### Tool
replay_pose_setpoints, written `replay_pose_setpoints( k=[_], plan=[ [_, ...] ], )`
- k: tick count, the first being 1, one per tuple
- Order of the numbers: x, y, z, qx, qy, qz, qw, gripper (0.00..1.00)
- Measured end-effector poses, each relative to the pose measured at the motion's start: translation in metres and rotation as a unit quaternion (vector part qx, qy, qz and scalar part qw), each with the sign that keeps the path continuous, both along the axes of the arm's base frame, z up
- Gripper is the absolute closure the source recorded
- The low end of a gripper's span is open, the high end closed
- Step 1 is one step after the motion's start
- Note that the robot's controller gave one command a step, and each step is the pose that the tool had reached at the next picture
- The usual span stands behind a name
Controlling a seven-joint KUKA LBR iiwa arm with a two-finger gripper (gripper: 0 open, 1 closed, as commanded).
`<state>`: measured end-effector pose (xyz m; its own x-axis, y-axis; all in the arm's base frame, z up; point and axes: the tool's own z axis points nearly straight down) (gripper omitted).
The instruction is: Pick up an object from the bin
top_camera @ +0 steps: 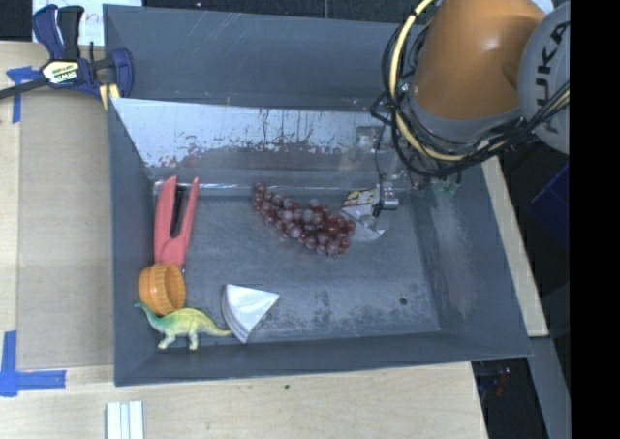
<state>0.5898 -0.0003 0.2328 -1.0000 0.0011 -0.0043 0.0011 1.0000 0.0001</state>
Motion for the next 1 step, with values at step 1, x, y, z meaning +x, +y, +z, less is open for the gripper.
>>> replay_pose_setpoints(
  k=[1],
  plan=[
    [0.0026, 0.0218, -0.0664, 0.000, -0.0017, -0.040, 0.9992, 0.00]
  ],
)
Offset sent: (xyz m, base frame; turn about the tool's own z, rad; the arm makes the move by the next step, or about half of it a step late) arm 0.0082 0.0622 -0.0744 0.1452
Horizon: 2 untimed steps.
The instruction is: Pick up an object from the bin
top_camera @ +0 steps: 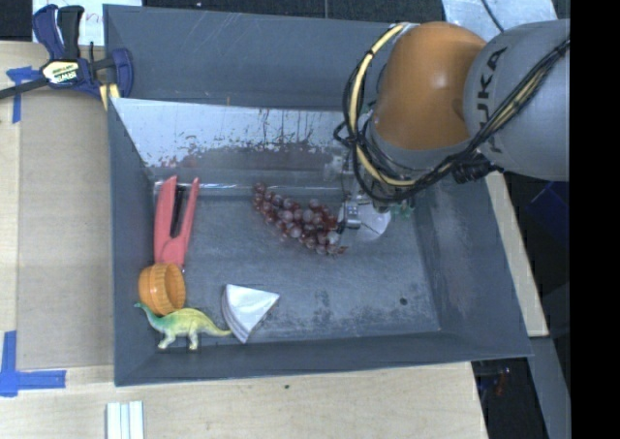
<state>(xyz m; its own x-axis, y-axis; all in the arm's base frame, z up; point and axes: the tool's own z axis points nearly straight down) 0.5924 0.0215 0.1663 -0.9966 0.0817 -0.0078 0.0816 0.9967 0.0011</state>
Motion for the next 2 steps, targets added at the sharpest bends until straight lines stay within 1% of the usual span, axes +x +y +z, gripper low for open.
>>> replay_pose_setpoints(
  k=[1, 2],
  plan=[
    [0.006, 0.043, -0.006, 0.000, -0.0052, -0.030, 0.9995, 0.00],
    [-0.001, 0.060, -0.039, 0.000, 0.0028, -0.058, 0.9983, 0.00]
  ],
)
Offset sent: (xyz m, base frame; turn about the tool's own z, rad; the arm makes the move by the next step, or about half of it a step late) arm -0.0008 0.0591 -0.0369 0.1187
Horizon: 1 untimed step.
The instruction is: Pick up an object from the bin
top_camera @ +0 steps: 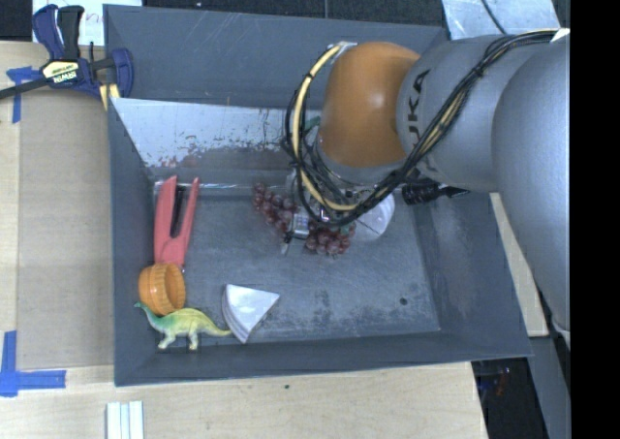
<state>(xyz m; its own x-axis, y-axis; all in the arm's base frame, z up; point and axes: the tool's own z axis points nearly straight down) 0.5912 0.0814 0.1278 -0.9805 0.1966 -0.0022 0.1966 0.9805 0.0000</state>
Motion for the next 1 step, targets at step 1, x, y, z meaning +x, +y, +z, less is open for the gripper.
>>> replay_pose_setpoints(
  k=[1],
  plan=[
    [0.0035, -0.0111, -0.0484, 0.001, -0.0097, -0.059, 0.9982, 0.00]
  ],
)
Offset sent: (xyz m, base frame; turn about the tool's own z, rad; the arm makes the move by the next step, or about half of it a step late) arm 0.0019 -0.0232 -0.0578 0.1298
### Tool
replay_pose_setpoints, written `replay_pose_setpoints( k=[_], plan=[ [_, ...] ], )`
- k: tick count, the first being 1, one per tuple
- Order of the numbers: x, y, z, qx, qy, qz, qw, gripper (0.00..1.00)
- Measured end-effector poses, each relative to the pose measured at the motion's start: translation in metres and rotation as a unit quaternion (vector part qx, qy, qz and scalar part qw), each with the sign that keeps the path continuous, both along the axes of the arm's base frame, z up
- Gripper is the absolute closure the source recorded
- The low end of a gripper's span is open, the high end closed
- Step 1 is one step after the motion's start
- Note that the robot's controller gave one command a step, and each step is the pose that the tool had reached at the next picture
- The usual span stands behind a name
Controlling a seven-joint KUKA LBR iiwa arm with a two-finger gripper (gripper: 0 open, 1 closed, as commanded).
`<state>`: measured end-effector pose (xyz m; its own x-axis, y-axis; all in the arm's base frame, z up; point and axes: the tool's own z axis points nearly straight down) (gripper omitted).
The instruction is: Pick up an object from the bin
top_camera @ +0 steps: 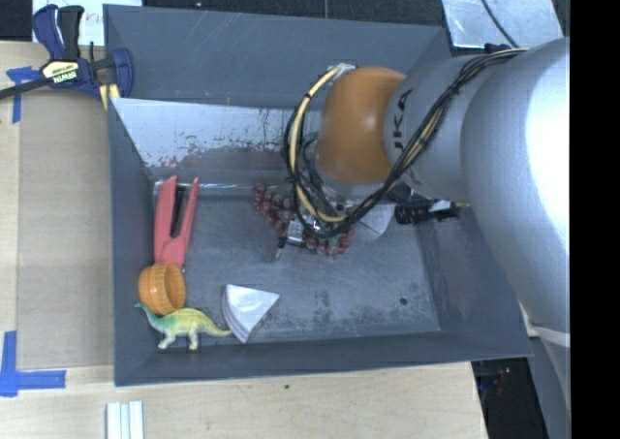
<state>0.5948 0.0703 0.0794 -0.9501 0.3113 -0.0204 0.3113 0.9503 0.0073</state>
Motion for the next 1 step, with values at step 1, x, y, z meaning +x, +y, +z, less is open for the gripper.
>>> replay_pose_setpoints(
  k=[1],
  plan=[
    [0.0002, -0.0128, -0.0080, 0.000, 0.0014, -0.005, 1.0000, 1.00]
  ],
)
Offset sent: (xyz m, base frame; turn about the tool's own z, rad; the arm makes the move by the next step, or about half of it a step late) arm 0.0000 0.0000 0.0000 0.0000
